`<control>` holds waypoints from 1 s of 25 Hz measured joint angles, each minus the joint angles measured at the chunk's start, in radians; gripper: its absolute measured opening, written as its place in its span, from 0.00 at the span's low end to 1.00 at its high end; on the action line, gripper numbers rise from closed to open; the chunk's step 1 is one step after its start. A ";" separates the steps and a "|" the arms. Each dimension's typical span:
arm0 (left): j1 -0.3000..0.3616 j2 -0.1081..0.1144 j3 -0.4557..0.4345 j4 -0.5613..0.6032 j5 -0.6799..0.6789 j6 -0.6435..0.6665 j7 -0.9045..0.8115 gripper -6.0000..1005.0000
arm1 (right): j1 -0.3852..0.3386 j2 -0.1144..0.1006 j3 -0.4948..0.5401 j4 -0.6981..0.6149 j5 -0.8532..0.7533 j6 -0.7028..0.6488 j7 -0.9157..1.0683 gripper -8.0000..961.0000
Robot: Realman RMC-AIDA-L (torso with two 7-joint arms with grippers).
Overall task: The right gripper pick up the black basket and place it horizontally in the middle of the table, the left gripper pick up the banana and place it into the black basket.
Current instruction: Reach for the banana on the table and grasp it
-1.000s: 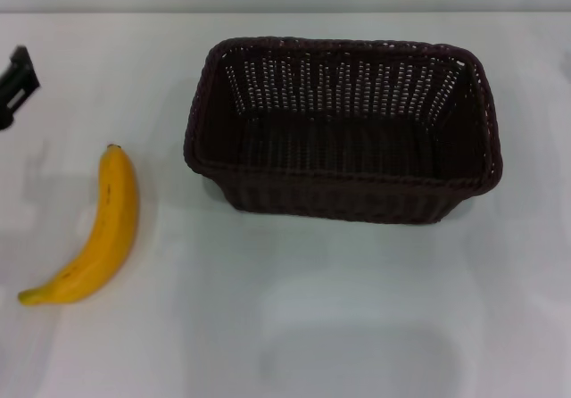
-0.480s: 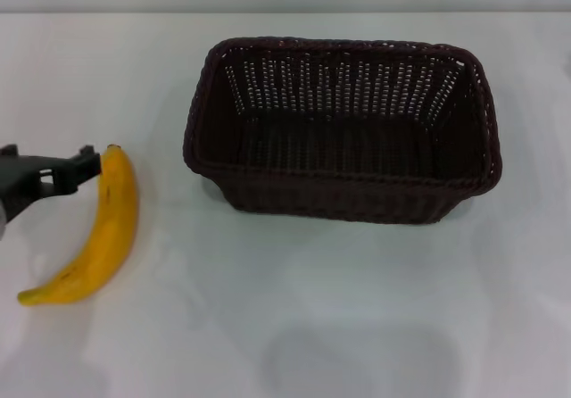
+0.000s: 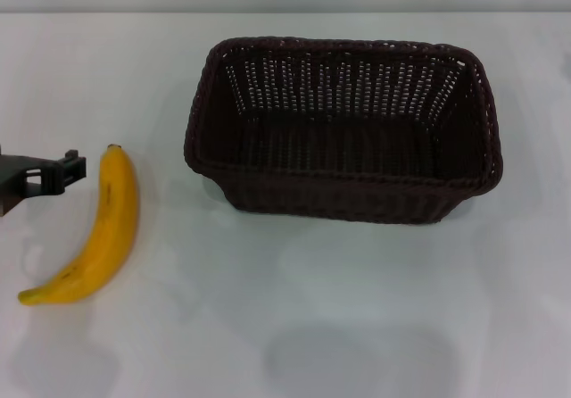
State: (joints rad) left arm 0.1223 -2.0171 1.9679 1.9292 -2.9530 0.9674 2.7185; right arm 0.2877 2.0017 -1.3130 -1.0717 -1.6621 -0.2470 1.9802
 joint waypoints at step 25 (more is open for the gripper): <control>-0.077 -0.056 0.034 -0.123 0.023 -0.011 0.044 0.87 | 0.001 0.003 0.012 -0.003 0.016 -0.056 -0.001 0.88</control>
State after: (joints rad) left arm 0.0452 -2.0735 2.0024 1.8060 -2.9302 0.9560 2.7625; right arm 0.2885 2.0049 -1.3010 -1.0752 -1.6461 -0.3031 1.9789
